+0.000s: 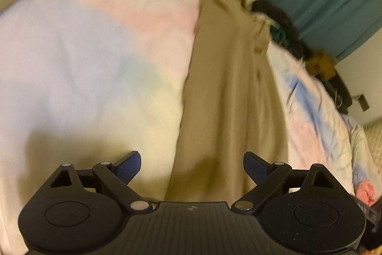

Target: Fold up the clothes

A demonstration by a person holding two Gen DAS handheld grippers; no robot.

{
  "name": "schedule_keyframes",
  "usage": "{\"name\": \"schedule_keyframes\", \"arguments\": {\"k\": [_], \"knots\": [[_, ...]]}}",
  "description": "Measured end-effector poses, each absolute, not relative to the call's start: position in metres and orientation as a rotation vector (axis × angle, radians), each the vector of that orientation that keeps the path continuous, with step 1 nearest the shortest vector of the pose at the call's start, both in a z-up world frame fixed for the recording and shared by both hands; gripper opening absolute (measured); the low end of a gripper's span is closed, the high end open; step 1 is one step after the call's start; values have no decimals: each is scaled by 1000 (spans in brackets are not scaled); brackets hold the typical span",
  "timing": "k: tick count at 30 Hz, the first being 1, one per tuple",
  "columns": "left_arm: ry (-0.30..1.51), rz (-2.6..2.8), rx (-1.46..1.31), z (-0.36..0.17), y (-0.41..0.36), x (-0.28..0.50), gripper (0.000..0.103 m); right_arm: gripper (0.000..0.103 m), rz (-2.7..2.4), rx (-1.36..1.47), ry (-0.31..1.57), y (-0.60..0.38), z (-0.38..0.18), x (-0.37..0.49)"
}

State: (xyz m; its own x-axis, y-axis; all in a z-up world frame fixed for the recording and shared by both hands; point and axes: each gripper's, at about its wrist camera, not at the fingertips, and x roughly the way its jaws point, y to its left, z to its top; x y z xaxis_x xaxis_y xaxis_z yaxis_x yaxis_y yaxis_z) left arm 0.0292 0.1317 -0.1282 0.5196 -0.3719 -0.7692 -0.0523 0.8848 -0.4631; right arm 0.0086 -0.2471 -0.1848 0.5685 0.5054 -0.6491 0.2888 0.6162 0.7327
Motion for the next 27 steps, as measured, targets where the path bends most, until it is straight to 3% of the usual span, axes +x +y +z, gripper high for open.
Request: {"name": "schedule_keyframes", "arguments": {"k": [3, 12, 22, 25, 27], "knots": [[1043, -185, -450, -129, 131, 25, 83, 61, 116, 913, 1010, -246, -187, 6], [1007, -315, -277, -115, 100, -6, 83, 61, 137, 840, 1018, -240, -184, 2], [1130, -223, -407, -140, 116, 15, 82, 60, 207, 939, 1069, -238, -194, -4], [1170, -275, -422, -144, 114, 14, 70, 60, 222, 940, 1063, -236, -192, -8], [1199, -279, -434, -147, 114, 13, 58, 52, 216, 934, 1059, -236, -191, -10]]}}
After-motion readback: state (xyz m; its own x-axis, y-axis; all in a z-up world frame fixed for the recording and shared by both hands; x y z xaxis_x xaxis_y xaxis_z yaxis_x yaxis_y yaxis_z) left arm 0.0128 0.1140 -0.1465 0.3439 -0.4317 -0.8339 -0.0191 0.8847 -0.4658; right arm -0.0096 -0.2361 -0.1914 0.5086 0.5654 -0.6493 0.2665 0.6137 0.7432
